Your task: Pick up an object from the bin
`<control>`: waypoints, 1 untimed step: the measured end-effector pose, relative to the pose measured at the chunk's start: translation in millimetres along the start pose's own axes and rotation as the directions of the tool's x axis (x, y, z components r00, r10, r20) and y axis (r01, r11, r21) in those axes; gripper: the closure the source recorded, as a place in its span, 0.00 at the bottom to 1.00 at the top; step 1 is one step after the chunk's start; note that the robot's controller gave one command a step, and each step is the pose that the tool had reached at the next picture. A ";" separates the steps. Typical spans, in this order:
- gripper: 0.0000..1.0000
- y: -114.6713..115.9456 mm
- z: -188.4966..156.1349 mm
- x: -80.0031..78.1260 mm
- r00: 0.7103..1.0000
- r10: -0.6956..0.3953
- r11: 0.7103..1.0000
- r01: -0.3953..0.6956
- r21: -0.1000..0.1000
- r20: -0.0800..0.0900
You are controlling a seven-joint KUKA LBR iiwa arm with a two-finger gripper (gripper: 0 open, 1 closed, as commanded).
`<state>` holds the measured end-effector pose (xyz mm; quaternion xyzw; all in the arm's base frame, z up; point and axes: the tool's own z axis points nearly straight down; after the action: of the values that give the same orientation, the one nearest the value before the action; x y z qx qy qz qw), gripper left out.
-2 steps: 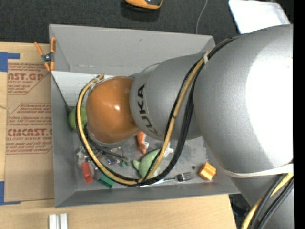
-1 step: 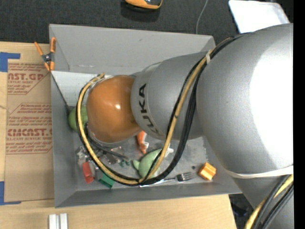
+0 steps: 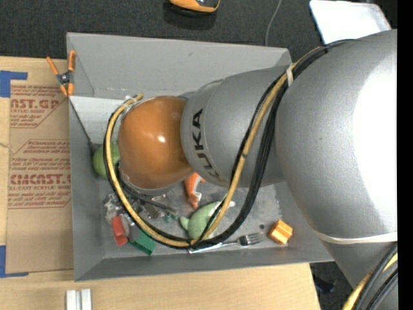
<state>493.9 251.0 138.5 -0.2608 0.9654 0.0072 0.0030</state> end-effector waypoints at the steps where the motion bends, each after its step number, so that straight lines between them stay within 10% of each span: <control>1: 1.00 1.6 -86.9 -0.1 1.000 -0.001 1.000 0.001 0.000 -0.002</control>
Offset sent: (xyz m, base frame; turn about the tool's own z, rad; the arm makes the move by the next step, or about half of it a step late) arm -0.0031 -0.0014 0.0320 -0.0001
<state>493.1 251.1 225.4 -0.2612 0.9653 0.0069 0.0018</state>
